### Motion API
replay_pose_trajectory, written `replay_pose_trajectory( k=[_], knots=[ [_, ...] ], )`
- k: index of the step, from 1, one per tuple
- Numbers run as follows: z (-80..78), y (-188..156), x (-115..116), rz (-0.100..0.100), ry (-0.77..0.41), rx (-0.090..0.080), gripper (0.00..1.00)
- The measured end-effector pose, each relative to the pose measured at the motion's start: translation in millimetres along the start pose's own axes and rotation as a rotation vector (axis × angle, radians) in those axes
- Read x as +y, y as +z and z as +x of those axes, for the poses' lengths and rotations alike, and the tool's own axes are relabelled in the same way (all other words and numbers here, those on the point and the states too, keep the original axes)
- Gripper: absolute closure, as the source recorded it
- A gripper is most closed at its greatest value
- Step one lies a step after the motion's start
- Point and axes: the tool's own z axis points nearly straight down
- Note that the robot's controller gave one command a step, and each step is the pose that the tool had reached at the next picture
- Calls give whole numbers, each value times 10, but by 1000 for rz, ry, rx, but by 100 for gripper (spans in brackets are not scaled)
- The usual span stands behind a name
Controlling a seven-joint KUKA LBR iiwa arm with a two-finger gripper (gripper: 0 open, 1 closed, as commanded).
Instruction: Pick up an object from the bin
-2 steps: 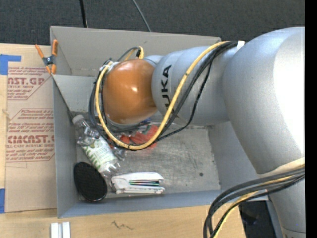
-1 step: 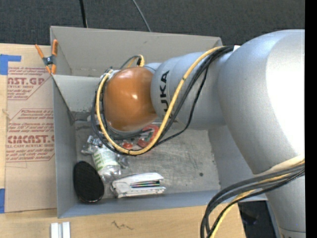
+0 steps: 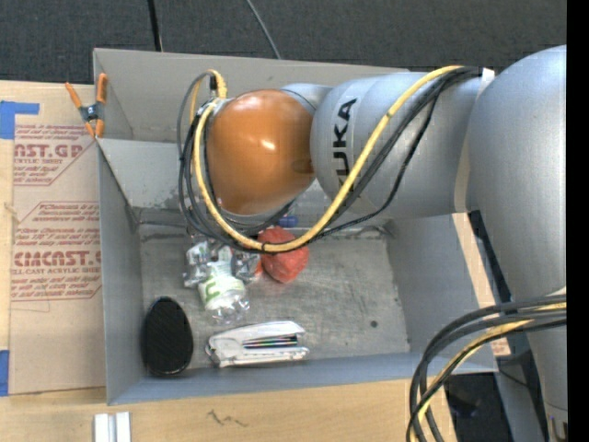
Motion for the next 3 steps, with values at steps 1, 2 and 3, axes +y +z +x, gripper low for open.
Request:
replay_pose_trajectory(
  k=[1,2,3],
  knots=[
    [0,1,1,0,0,0,100],
    [0,2,1,0,0,0,100],
    [-32,268,-3,1,10,1,100]
  ],
)
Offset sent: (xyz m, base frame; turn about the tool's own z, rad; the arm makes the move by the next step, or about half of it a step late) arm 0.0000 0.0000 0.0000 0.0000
